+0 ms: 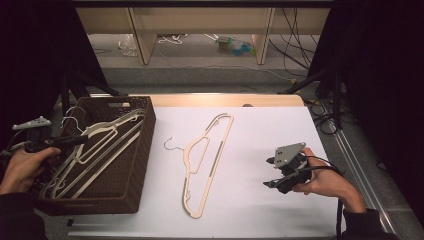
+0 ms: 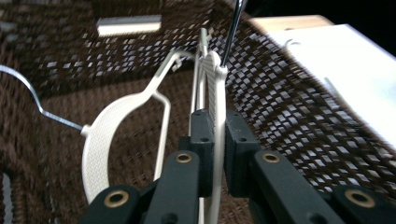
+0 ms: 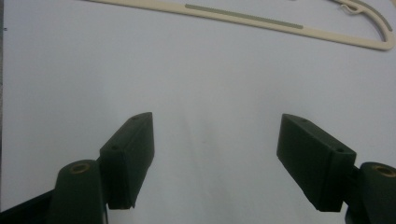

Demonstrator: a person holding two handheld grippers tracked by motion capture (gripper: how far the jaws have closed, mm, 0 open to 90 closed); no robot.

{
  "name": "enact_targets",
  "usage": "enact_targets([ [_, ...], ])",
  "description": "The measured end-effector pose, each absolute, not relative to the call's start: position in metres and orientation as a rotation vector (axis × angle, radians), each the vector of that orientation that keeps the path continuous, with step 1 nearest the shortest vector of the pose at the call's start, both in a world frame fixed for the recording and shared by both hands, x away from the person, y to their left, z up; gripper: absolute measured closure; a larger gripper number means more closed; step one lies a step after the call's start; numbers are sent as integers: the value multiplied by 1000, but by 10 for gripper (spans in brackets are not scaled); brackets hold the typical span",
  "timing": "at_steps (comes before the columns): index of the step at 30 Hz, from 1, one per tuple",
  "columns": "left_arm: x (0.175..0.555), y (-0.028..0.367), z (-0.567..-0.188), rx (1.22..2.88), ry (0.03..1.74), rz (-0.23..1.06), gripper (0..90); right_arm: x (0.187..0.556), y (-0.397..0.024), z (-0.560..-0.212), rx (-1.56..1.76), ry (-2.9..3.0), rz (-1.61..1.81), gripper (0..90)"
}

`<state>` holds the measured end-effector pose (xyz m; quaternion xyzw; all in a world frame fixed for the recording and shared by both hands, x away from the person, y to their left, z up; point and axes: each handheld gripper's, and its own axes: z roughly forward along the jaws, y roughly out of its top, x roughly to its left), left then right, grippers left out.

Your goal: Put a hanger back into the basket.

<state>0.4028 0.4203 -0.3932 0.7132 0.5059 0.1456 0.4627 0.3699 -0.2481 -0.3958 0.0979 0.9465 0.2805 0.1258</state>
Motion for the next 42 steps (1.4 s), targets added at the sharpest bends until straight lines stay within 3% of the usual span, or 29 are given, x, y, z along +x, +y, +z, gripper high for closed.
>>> enact_targets([
  [4, 405, 424, -404, 1732, 1327, 378, 813, 370, -247, -397, 283, 2761, 818, 282],
  [8, 405, 427, -404, 1803, 1451, 515, 740, 370, -245, -397, 291, 2763, 820, 282],
  [10, 403, 428, -401, 1775, 1473, 500, 710, 369, -242, -397, 302, 2761, 829, 282],
  [12, 401, 429, -398, 1767, 1521, 530, 615, 369, -239, -396, 315, 2756, 846, 281],
  [14, 398, 430, -393, 1832, 1531, 593, 586, 369, -236, -397, 328, 2755, 852, 281],
  [17, 396, 419, -383, 1748, 1547, 628, 468, 370, -229, -399, 398, 2747, 833, 270],
  [22, 387, 386, -360, 1694, 1454, 662, 363, 371, -218, -402, 518, 2712, 850, 263],
  [27, 373, 340, -349, 1712, 1288, 608, 310, 375, -204, -405, 739, 2631, 924, 251],
  [36, 340, 253, -341, 1726, 1025, 527, 279, 380, -185, -413, 912, 2533, 973, 218],
  [42, 318, 191, -361, 1790, 882, 463, 248, 390, -185, -421, 1000, 2484, 1004, 189],
])
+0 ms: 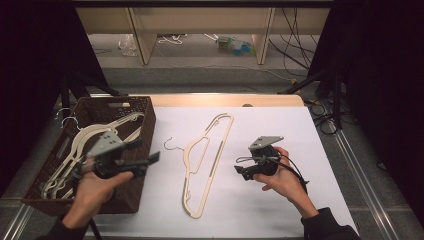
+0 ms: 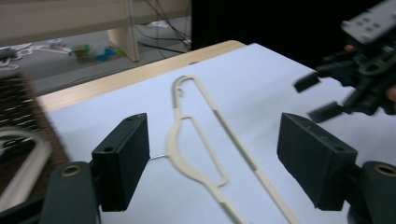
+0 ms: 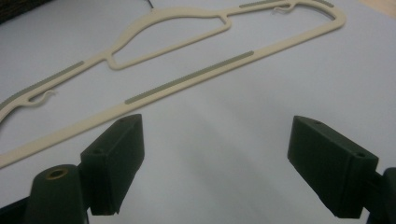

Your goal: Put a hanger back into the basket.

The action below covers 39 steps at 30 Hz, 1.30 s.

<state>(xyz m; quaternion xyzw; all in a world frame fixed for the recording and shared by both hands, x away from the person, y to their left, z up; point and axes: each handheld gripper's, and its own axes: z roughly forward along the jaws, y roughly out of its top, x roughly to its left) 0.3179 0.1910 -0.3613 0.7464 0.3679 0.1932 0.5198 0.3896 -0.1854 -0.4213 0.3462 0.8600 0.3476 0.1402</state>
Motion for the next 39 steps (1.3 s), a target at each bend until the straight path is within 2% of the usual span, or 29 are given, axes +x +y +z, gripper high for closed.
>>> enact_targets([
  [7, 302, 156, -398, 1810, 839, 362, 221, 393, -180, -427, 1023, 2475, 973, 184],
  [15, 290, 145, -427, 1853, 837, 331, 203, 398, -167, -434, 1030, 2461, 977, 174],
  [29, 280, 148, -439, 1885, 807, 357, 200, 418, -113, -448, 1059, 2487, 904, 168],
  [33, 279, 151, -441, 1897, 804, 357, 201, 428, -99, -455, 1072, 2522, 875, 192],
  [39, 278, 151, -441, 1903, 794, 355, 201, 434, -81, -459, 1118, 2529, 731, 183],
])
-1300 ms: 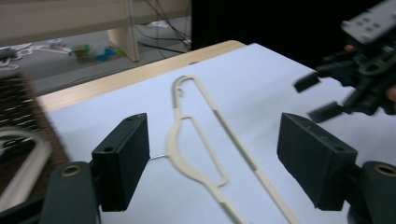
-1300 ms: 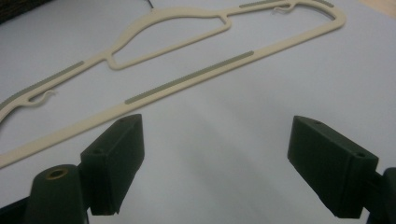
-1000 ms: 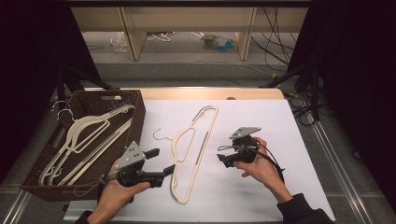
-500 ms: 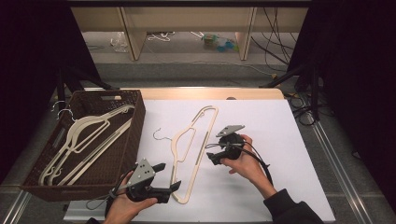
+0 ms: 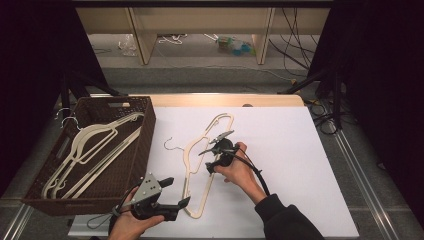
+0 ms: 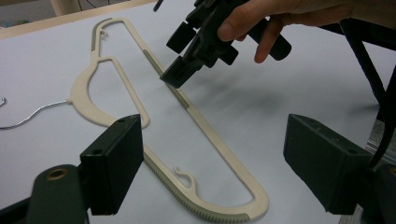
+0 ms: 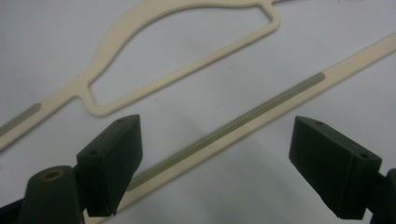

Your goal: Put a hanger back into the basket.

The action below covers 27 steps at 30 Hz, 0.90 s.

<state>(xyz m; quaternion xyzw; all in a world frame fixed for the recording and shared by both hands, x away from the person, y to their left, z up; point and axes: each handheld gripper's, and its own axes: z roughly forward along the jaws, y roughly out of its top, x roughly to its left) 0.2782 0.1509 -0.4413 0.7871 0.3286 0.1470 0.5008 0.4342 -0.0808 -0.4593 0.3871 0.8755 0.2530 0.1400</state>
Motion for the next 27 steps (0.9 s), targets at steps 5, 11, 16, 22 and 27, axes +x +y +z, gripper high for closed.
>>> enact_targets([
  [5, 278, 148, -443, 1919, 779, 347, 201, 438, -74, -466, 1147, 2558, 649, 182],
  [11, 278, 148, -444, 1932, 769, 345, 203, 440, -69, -475, 1148, 2558, 574, 161],
  [16, 279, 147, -446, 1937, 770, 342, 203, 442, -73, -473, 1132, 2635, 612, 307],
  [22, 278, 148, -446, 1937, 777, 343, 204, 444, -83, -468, 1113, 2680, 569, 472],
  [27, 277, 149, -447, 1940, 772, 340, 204, 451, -104, -463, 1125, 2730, 541, 637],
])
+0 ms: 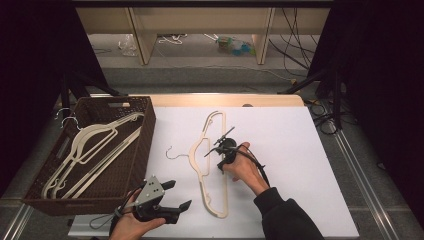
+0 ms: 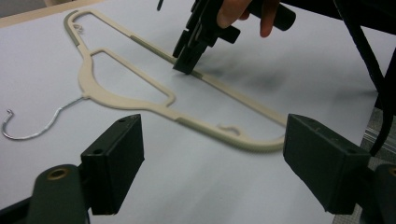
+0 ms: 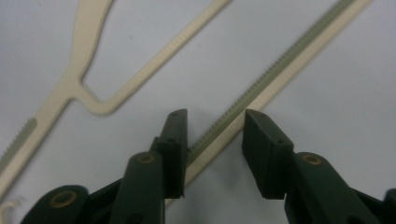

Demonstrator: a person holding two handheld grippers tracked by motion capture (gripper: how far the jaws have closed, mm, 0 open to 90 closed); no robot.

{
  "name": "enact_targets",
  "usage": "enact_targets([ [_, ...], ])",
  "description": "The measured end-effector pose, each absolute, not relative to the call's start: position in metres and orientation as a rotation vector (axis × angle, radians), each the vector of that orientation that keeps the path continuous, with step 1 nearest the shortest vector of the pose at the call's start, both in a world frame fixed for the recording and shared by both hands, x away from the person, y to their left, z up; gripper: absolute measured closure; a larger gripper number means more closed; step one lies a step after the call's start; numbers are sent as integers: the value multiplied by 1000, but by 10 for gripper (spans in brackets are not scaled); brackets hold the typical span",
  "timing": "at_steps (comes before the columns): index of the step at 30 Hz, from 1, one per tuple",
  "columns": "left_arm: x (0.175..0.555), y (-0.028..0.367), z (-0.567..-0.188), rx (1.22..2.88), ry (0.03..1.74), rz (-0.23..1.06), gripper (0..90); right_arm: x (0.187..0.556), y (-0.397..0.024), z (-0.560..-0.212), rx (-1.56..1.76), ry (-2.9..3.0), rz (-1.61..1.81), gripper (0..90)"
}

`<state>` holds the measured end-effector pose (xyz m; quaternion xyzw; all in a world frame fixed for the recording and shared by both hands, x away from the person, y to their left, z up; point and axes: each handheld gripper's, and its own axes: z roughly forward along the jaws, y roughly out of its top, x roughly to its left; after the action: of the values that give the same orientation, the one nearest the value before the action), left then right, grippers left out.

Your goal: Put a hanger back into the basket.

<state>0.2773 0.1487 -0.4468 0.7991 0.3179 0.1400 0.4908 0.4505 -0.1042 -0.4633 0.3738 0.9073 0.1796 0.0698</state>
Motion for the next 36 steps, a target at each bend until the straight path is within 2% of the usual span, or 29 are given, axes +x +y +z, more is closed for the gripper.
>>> enact_targets([
  [4, 277, 148, -447, 1945, 778, 347, 205, 460, -116, -460, 1166, 2767, 455, 698],
  [12, 278, 149, -447, 1941, 779, 349, 207, 478, -133, -455, 1292, 2812, 302, 768],
  [15, 279, 149, -448, 1942, 774, 342, 207, 481, -137, -455, 1309, 2817, 290, 768],
  [18, 278, 147, -449, 1938, 799, 335, 207, 479, -134, -456, 1327, 2819, 309, 653],
  [23, 279, 147, -450, 1942, 789, 334, 209, 478, -129, -455, 1247, 2816, 234, 767],
  [36, 294, 131, -457, 1996, 740, 343, 211, 480, -131, -450, 1190, 2835, 220, 785],
])
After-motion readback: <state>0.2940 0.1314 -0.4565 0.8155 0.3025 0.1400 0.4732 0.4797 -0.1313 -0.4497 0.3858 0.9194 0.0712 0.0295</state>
